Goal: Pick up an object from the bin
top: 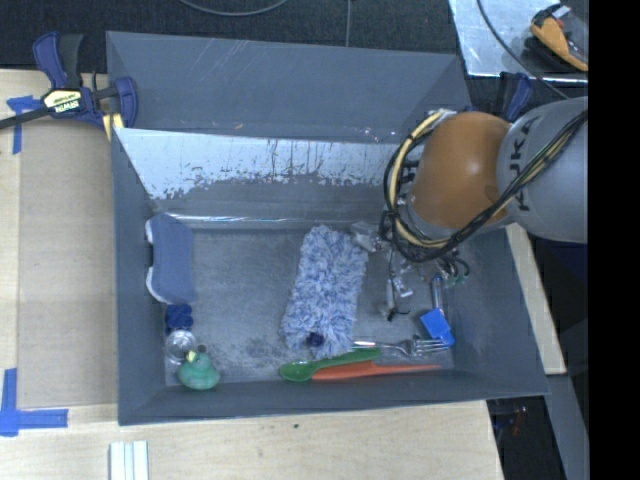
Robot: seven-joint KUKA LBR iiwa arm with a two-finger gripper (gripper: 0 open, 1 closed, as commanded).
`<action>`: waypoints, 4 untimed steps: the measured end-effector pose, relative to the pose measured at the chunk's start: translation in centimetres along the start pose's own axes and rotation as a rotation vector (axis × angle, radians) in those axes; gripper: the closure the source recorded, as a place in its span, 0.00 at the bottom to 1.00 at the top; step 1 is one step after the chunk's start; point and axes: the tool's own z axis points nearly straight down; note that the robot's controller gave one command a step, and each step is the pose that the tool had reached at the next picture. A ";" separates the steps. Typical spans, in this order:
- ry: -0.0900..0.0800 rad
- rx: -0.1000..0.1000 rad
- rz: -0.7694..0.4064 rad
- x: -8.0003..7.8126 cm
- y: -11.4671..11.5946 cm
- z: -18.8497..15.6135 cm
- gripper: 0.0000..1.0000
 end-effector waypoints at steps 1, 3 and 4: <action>-0.006 0.004 -0.074 -0.8 1.3 -4.1 0.00; -0.012 0.010 -0.418 -2.3 7.6 -0.3 0.00; -0.012 0.010 -0.511 -2.8 12.0 -0.4 1.00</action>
Offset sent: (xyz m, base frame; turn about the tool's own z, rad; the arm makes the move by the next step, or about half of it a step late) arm -0.0096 0.0690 0.0308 -0.2902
